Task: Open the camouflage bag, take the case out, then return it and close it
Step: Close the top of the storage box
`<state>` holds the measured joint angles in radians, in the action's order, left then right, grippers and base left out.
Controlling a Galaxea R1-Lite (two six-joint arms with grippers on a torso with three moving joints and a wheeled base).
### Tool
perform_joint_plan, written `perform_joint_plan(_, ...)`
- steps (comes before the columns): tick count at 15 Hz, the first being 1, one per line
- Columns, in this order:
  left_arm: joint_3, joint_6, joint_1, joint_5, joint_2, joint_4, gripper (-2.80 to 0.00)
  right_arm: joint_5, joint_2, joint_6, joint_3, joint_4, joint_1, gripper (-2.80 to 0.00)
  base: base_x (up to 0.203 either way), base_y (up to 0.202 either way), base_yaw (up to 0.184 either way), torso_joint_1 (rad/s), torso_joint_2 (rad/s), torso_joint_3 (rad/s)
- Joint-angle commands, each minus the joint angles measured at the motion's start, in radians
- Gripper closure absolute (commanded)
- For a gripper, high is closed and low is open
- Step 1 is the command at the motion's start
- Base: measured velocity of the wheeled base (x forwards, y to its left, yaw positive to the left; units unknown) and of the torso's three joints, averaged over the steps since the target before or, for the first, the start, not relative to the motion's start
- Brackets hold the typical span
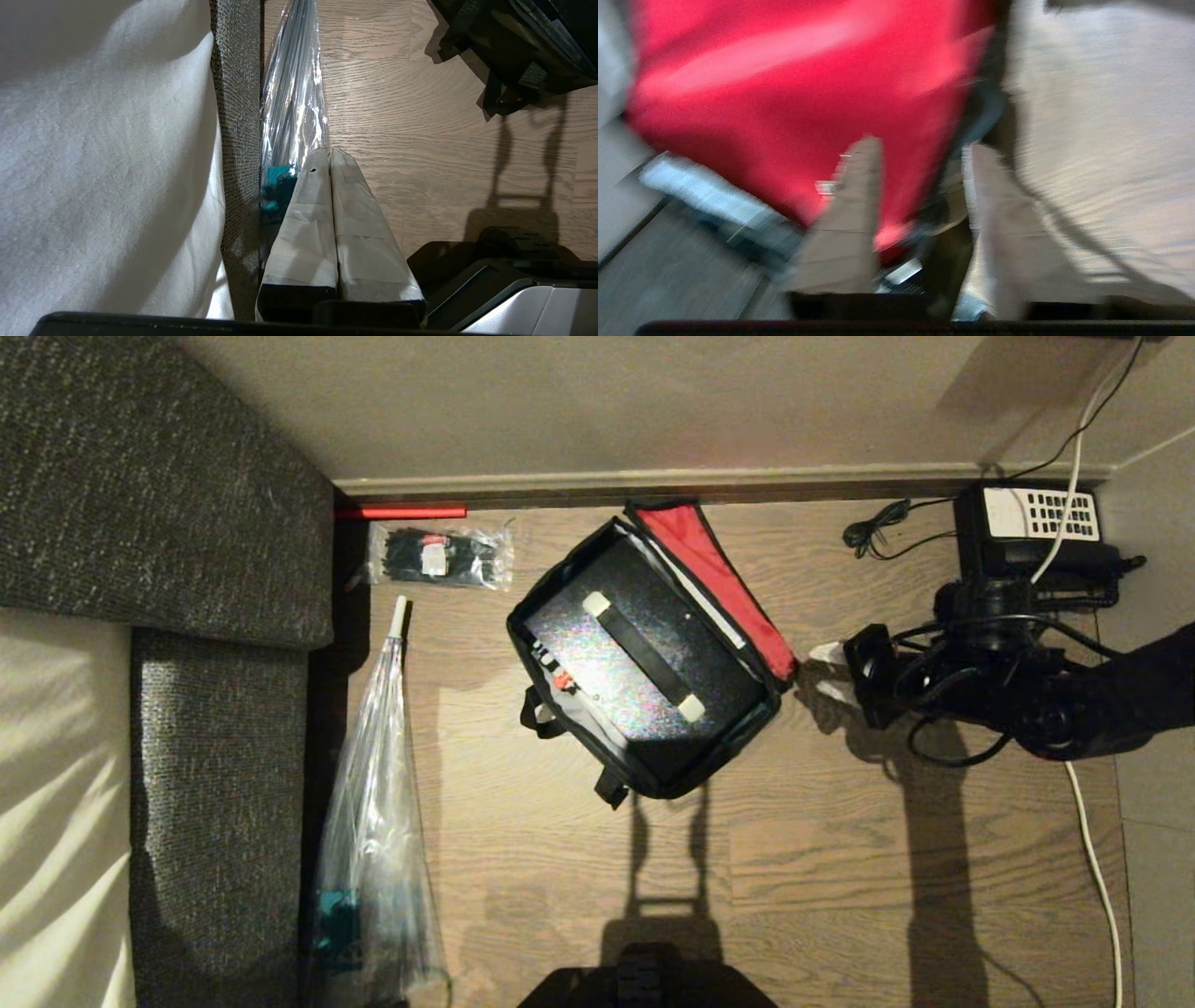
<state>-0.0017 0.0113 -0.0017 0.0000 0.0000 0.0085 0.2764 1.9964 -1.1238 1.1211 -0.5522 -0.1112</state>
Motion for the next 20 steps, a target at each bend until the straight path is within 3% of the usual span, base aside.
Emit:
perform_joint_plan(1,0.000,0.000,0.000,0.000,-0.001,0.001,0.00,-0.034,0.052,-0.021,0.011,0.039,-0.024,-2.80,0.000,0.000,0.000,0.000,0.00,0.000)
perform_joint_plan(6,0.000,0.000,0.000,0.000,0.000,0.001,0.00,-0.098,0.099,-0.190,0.078,0.035,-0.060,-2.80,0.000,0.000,0.000,0.000,0.00,0.000)
perform_joint_plan(9,0.000,0.001,0.000,0.000,0.000,0.001,0.00,-0.200,0.157,-0.199,0.145,0.031,-0.085,-2.80,0.000,0.000,0.000,0.000,0.00,0.000)
perform_joint_plan(14,0.000,0.001,0.000,0.000,0.000,0.001,0.00,-0.275,0.250,-0.199,0.259,0.003,-0.085,-2.80,0.000,0.000,0.000,0.000,0.00,0.000)
perform_joint_plan(15,0.000,0.000,0.000,0.000,0.000,0.001,0.00,-0.276,0.252,-0.206,0.276,0.007,-0.085,-2.06,0.000,0.000,0.000,0.000,0.00,0.000)
perform_joint_plan(16,0.000,-0.001,0.000,0.000,-0.002,0.001,0.00,-0.275,0.251,-0.220,0.283,0.011,-0.085,0.00,0.000,0.000,0.000,0.000,0.00,0.000)
perform_joint_plan(20,0.000,0.000,0.000,0.000,-0.002,0.001,0.00,-0.273,0.247,-0.223,0.307,0.014,-0.085,0.00,0.000,0.000,0.000,0.000,0.00,0.000)
